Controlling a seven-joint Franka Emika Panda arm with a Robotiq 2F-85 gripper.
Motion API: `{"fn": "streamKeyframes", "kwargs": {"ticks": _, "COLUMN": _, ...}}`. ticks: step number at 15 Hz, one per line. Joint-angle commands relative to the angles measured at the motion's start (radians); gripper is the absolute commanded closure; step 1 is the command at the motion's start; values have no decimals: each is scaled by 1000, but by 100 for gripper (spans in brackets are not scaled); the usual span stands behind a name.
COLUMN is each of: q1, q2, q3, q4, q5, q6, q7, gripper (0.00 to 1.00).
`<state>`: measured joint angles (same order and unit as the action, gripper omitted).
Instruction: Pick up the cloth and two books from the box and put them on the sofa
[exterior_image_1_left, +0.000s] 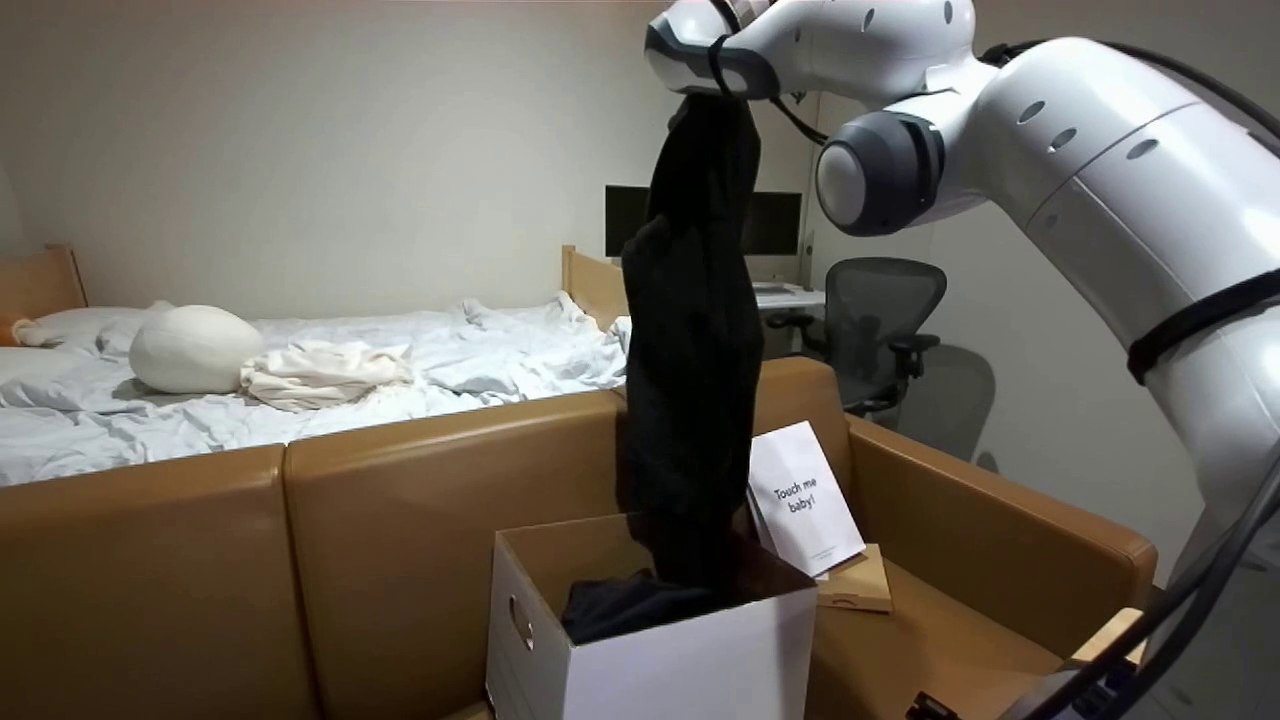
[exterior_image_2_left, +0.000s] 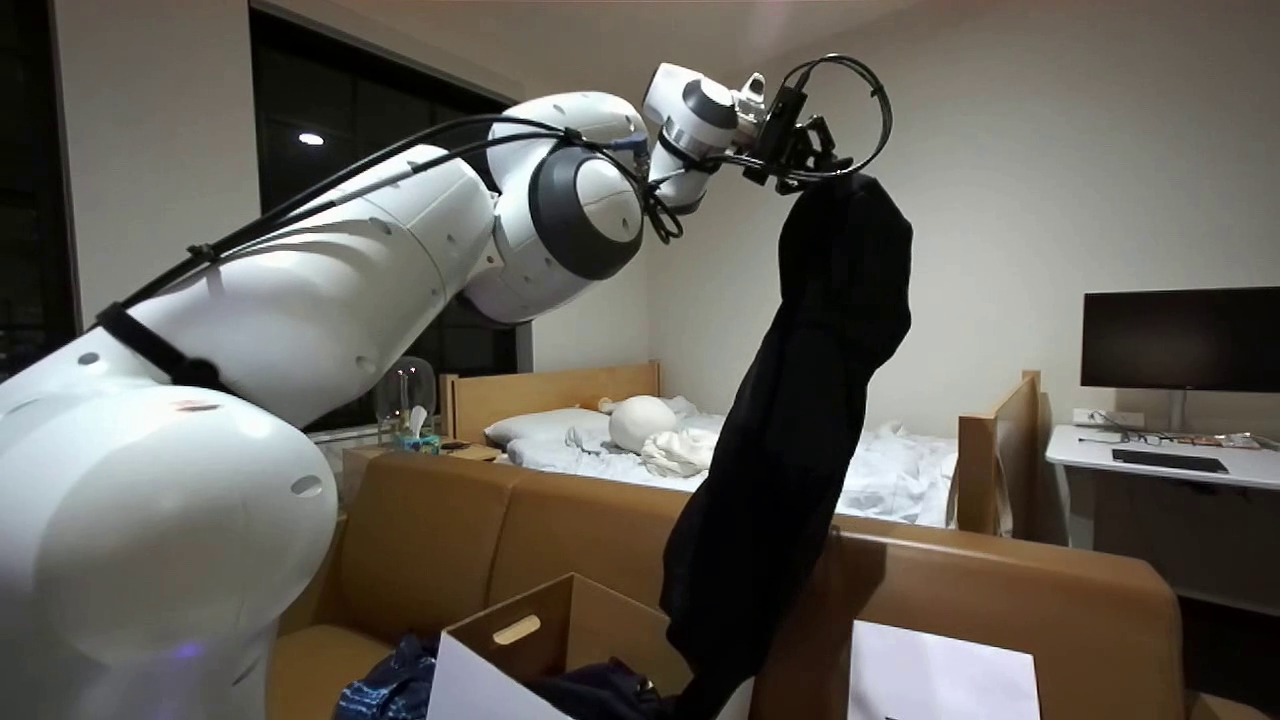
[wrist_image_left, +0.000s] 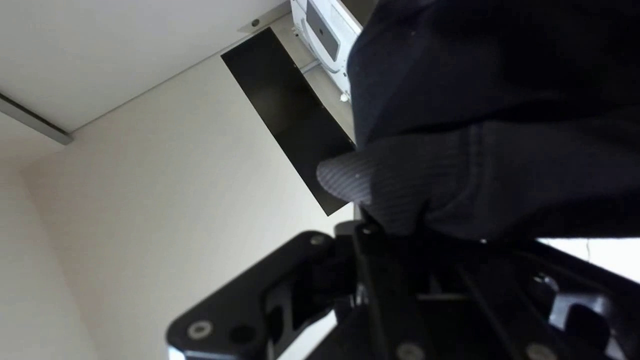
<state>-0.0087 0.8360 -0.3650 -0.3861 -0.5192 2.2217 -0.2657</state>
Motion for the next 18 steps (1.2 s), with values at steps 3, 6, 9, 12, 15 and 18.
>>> {"fn": "streamKeyframes", "kwargs": {"ticks": 3, "q1": 2, "q2": 1, "q3": -23, "q4": 3, "q5": -15, "q6": 16, "q7": 36, "gripper": 96}}
{"fn": "streamKeyframes", "kwargs": {"ticks": 6, "q1": 22, "q2": -11, "q3": -92, "q4": 9, "q5": -57, "q6": 30, "q7": 175, "gripper": 96}}
{"fn": "streamKeyframes", "kwargs": {"ticks": 9, "q1": 17, "q2": 8, "q3": -145, "q4": 74, "q5": -105, "q6": 30, "q7": 248, "gripper": 96}}
{"fn": "streamKeyframes", "kwargs": {"ticks": 12, "q1": 26, "q2": -18, "q3": -207, "q4": 36, "q5": -194, "q6": 36, "q7": 360, "gripper": 96}}
{"fn": "streamKeyframes", "kwargs": {"ticks": 15, "q1": 13, "q2": -12, "q3": -262, "q4": 35, "q5": -288, "q6": -7, "q7": 448, "gripper": 96}}
{"fn": "streamKeyframes", "kwargs": {"ticks": 18, "q1": 11, "q2": -9, "q3": -316, "q4": 30, "q5": -379, "q6": -55, "q7": 537, "gripper": 96}}
